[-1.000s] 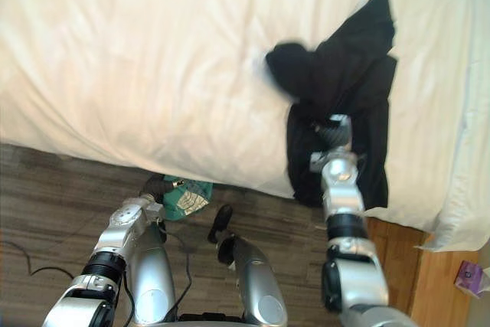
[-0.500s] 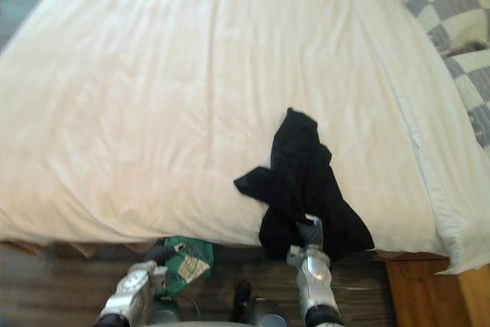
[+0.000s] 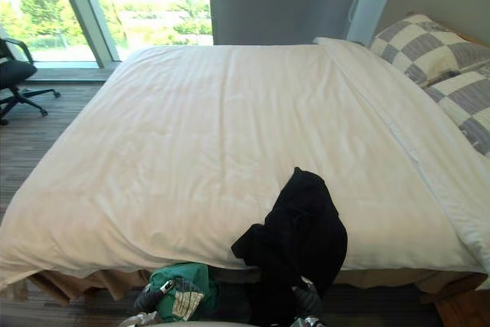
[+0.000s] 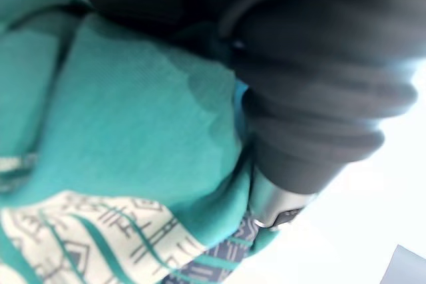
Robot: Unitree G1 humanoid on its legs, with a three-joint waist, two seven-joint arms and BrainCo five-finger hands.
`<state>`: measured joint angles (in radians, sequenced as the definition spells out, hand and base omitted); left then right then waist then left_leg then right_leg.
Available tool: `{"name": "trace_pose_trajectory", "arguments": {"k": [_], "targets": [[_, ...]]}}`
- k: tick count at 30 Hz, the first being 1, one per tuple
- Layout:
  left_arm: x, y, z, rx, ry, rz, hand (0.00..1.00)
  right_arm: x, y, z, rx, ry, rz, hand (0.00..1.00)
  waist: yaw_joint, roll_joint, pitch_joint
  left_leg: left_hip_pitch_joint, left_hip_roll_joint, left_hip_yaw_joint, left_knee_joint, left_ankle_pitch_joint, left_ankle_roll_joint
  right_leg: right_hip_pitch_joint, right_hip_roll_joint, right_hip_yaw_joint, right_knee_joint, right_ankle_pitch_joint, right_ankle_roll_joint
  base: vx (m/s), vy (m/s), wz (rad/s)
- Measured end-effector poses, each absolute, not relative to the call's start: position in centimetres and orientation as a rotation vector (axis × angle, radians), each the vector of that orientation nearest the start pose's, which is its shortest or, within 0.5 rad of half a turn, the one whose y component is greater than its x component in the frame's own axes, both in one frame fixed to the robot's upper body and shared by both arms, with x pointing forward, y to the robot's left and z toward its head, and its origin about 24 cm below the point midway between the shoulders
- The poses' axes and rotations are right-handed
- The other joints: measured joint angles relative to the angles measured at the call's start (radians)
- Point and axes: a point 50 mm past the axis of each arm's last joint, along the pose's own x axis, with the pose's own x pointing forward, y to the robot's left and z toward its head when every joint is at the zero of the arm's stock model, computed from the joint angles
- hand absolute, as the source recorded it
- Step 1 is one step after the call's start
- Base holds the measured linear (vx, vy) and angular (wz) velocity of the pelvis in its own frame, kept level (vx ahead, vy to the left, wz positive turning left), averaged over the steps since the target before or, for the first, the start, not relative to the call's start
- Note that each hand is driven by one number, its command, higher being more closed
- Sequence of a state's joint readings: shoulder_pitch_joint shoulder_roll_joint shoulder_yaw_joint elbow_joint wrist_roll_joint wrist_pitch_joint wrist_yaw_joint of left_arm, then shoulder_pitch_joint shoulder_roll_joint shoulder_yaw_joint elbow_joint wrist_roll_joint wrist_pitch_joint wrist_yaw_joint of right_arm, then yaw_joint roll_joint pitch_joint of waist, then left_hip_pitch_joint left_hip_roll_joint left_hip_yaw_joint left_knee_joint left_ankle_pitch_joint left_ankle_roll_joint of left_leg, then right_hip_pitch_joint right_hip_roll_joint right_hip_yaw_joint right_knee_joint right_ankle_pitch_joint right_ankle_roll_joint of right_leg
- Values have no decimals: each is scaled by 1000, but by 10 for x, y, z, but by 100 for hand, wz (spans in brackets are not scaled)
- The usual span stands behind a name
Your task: Tidy the bed and pick cloth on bed and put in laundry
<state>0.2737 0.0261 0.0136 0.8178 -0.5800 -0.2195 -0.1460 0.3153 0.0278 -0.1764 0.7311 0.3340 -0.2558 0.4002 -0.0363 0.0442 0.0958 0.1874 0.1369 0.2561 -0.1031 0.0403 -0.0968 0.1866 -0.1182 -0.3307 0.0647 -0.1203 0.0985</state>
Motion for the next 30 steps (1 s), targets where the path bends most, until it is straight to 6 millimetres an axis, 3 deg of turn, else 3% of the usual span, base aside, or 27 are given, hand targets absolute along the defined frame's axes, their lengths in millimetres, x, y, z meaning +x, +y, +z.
{"name": "trace_pose_trajectory", "arguments": {"k": [3, 4, 5, 6, 7, 9, 10, 12, 13, 14, 15, 16, 17, 20, 23, 25, 26, 27, 28, 29, 30], "targets": [[79, 174, -143, -569, 772, 339, 100, 79, -176, -133, 362, 708, -14, 100, 1, 5, -3, -37, -23, -62, 0, -6, 10, 15, -26, -86, 10, -17, 19, -11, 9, 89], [81, 173, -142, -575, 761, 336, 100, 75, -176, -134, 328, 725, 5, 100, 2, -1, -2, -57, -34, -67, 0, -18, 29, 18, -45, -130, 22, -31, 33, 56, 30, 135], [86, 172, -139, -581, 739, 321, 100, 74, -176, -134, 301, 736, 17, 100, 3, -8, -1, -72, -51, -12, 2, -55, 88, 28, -82, -199, 39, -51, 53, 74, 39, 144], [88, 172, -138, -581, 729, 316, 100, 73, -176, -134, 296, 741, 16, 100, 3, -16, -2, -77, -56, 20, 9, -69, 112, 32, -99, -227, 41, -60, 60, 97, 91, 174], [96, 170, -134, -581, 701, 293, 100, 73, -176, -134, 284, 737, -3, 100, 3, -34, -9, -124, -47, 126, 90, -83, 147, 35, -144, -295, 64, -77, 71, 82, 80, 156], [105, 166, -128, -595, 676, 263, 100, 81, -179, -130, 248, 714, -17, 100, 13, -8, 0, -232, 23, 257, 326, -104, 164, 37, -178, -385, 158, -130, 78, 152, 72, 166], [105, 165, -128, -596, 681, 260, 100, 82, -180, -130, 243, 715, -17, 100, 24, -10, 0, -252, 20, 266, 364, -111, 157, 41, -195, -405, 184, -140, 84, 258, 97, 172], [107, 167, -124, -585, 673, 243, 100, 89, -179, -127, 256, 690, -25, 100, 27, -26, 2, -293, 0, 326, 427, -123, 183, 87, -215, -457, 210, -130, 74, 268, 121, 170], [115, 165, -120, -582, 654, 216, 100, 91, -181, -125, 270, 673, -40, 100, 27, -36, 11, -302, 2, 371, 456, -144, 213, 105, -229, -489, 271, -123, 65, 253, 139, 189], [123, 162, -117, -587, 632, 199, 100, 88, -184, -124, 282, 676, -48, 100, 27, -22, 15, -296, 12, 363, 461, -154, 229, 95, -262, -502, 422, -120, 29, 217, 115, 175], [124, 162, -116, -585, 630, 196, 100, 88, -186, -124, 286, 675, -48, 100, 24, -22, 16, -292, 10, 343, 448, -155, 229, 84, -263, -499, 464, -139, 5, 151, 37, 143], [128, 161, -115, -585, 627, 190, 100, 90, -182, -123, 300, 670, -26, 100, 18, -10, 31, -280, 7, 299, 401, -157, 219, 63, -235, -493, 432, -195, 41, 144, -54, 107], [136, 169, -112, -556, 611, 181, 100, 98, -170, -119, 332, 632, 30, 100, 24, -52, 60, -254, -19, 281, 375, -143, 177, 41, -196, -510, 259, -146, 2, 117, -58, 96], [134, 165, -113, -547, 632, 157, 100, 91, -166, -117, 359, 631, 53, 100, 23, -41, 67, -255, -15, 247, 399, -169, 136, 79, -202, -559, 286, -144, -14, 124, -37, 40], [134, 165, -112, -521, 630, 155, 100, 84, -166, -115, 359, 636, 57, 100, 19, -35, 71, -239, -47, 184, 360, -163, 143, 81, -255, -593, 412, -117, -46, 73, 3, 58], [139, 167, -106, -513, 591, 164, 100, 85, -167, -113, 347, 630, 67, 100, 32, -35, 72, -221, -74, 135, 313, -138, 157, 72, -285, -593, 485, -63, -98, 153, 30, 66], [142, 167, -103, -516, 568, 164, 100, 85, -171, -112, 333, 629, 71, 100, 37, -22, 72, -210, -91, 119, 279, -131, 159, 60, -299, -577, 514, -41, -125, 165, 94, 56], [145, 164, -102, -518, 558, 157, 100, 89, -175, -109, 310, 613, 80, 100, 35, -8, 77, -208, -119, 85, 246, -122, 169, 11, -311, -496, 562, -42, -118, 111, 108, 53], [147, 163, -101, -514, 557, 146, 100, 90, -176, -109, 306, 606, 80, 100, 27, -3, 84, -208, -124, 62, 245, -122, 171, 1, -291, -443, 572, -86, -92, 100, 125, 113], [150, 164, -101, -505, 557, 136, 100, 87, -172, -109, 315, 602, 76, 100, 5, -2, 91, -209, -141, -10, 239, -120, 180, -7, -220, -339, 564, -167, -69, 48, 65, 135], [151, 167, -101, -492, 557, 136, 100, 89, -170, -107, 315, 578, 71, 100, -8, -5, 91, -204, -150, -56, 233, -115, 187, -13, -167, -279, 547, -190, -54, 61, 56, 172]]}}
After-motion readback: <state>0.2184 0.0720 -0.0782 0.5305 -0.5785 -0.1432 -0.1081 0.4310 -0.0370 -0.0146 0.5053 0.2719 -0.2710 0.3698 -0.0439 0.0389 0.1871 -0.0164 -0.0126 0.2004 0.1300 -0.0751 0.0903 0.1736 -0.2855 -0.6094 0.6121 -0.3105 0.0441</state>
